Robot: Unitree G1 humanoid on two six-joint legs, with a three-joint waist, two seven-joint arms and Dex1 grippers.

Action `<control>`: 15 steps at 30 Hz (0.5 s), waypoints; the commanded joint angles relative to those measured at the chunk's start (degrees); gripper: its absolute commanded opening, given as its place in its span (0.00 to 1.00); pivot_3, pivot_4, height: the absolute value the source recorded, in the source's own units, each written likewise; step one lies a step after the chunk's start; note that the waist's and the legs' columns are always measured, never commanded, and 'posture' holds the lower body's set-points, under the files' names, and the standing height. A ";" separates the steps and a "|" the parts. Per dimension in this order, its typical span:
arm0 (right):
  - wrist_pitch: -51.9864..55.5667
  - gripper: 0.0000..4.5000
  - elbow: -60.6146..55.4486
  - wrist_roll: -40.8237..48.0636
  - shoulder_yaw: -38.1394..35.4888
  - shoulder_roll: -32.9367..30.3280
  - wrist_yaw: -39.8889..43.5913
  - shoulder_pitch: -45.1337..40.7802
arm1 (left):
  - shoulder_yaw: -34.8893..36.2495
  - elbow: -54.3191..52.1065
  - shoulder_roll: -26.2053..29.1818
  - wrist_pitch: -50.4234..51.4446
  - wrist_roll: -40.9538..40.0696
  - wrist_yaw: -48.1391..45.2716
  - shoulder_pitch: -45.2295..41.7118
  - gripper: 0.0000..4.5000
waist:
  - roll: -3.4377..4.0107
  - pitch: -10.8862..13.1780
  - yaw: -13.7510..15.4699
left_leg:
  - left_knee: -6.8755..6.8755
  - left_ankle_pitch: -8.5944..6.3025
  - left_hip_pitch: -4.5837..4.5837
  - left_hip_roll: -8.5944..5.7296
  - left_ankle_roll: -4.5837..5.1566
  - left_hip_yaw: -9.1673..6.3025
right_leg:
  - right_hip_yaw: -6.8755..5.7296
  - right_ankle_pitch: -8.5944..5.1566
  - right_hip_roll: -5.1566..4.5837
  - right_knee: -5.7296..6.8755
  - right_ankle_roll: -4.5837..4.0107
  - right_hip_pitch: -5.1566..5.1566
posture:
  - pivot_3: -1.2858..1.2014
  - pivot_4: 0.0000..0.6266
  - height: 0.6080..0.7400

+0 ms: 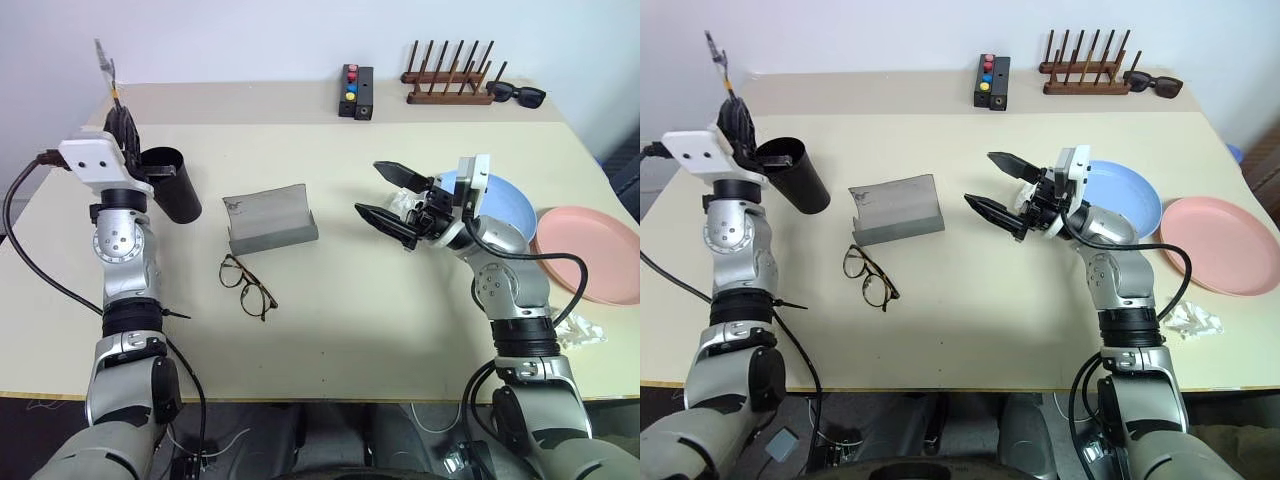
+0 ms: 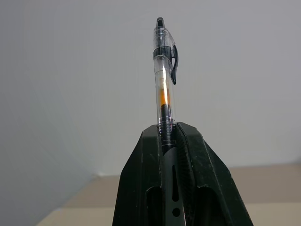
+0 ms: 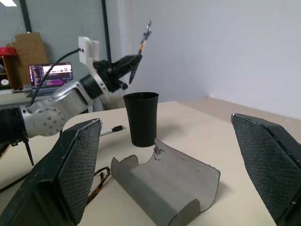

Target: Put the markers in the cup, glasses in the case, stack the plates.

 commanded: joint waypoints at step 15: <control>0.46 1.00 -3.84 0.80 -0.86 -0.37 -1.31 0.65 | -0.49 6.28 1.64 -3.39 0.15 0.30 -4.11 0.21 | -0.01 -0.01 -1.09 | 0.00 0.00 -0.11 0.00 0.00 0.02 | 0.01 0.00 -0.01 0.06 0.01 -0.15 | 0.52 0.24 1.00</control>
